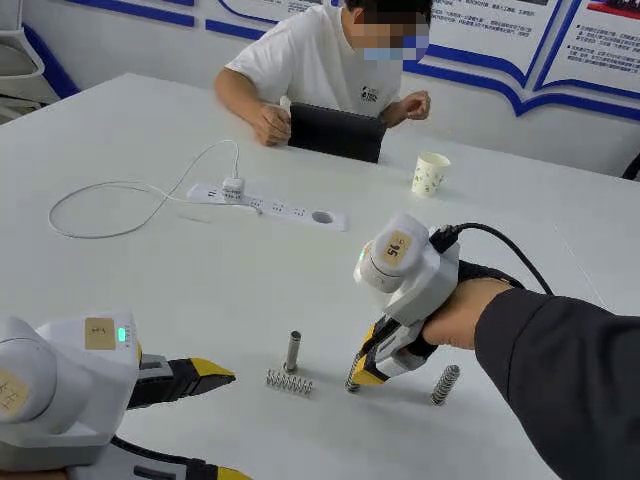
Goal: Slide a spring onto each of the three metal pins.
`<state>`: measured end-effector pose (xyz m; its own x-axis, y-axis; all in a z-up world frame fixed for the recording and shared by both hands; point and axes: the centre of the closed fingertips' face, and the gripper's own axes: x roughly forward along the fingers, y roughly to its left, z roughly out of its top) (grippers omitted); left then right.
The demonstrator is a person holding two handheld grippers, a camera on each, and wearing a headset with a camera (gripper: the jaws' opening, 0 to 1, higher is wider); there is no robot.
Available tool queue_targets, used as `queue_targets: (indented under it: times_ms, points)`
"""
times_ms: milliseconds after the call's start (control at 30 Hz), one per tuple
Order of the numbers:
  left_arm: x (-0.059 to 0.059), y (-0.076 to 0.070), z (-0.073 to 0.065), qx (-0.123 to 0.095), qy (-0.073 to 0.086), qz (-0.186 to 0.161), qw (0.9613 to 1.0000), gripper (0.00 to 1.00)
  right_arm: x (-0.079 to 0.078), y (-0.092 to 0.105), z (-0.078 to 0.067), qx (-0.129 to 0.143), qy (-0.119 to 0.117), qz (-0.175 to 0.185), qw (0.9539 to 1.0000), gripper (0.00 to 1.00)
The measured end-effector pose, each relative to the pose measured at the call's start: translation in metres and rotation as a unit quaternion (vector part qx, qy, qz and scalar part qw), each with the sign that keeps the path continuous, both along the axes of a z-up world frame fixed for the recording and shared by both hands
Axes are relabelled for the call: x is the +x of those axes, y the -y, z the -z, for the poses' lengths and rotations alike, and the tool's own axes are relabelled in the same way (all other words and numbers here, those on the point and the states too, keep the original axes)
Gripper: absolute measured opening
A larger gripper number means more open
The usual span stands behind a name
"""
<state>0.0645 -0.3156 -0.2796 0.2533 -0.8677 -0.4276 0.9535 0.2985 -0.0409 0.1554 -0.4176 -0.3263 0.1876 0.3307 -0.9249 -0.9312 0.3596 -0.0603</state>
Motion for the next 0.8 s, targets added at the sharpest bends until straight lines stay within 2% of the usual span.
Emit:
queue_targets:
  times_ms: [467,800]
  points:
    - [0.001,0.0,0.0,-0.001,-0.001,-0.001,1.0,0.65,0.001,-0.004,-0.01,0.011,0.013,-0.006,0.9998,0.21]
    - [0.001,0.0,-0.002,-0.002,0.0,-0.003,1.0,0.65,-0.002,-0.025,-0.015,0.026,0.02,-0.021,0.9992,0.21]
